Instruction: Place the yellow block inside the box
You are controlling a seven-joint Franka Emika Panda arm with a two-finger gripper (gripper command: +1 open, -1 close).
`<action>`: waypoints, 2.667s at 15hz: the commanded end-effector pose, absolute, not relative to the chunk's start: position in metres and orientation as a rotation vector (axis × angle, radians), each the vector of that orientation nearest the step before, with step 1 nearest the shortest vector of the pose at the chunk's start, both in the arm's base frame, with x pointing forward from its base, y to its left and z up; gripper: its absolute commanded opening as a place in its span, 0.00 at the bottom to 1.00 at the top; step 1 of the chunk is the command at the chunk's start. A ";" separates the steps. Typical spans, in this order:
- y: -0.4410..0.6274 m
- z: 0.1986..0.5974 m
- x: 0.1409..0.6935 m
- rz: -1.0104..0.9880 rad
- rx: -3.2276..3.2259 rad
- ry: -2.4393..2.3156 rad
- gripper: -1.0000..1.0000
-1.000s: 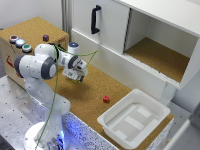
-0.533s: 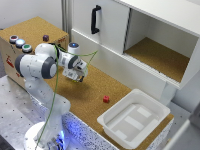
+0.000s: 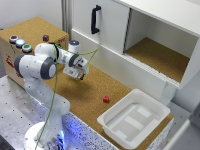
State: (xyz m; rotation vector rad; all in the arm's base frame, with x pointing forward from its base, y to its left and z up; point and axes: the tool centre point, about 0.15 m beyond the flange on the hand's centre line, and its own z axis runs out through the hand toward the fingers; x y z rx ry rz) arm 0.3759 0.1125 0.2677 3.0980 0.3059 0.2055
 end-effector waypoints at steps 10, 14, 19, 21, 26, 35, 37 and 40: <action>-0.234 0.337 0.388 0.282 3.066 0.456 0.00; -0.325 0.332 0.386 0.273 3.070 0.314 0.00; -0.396 0.284 0.411 0.106 3.111 0.185 0.00; -0.413 0.260 0.413 0.108 3.120 0.146 0.00; -0.429 0.221 0.406 0.197 3.164 0.062 0.00; -0.382 0.257 0.362 0.335 3.173 0.144 1.00; -0.366 0.273 0.356 0.347 3.153 0.182 1.00; -0.335 0.299 0.348 0.387 3.126 0.286 1.00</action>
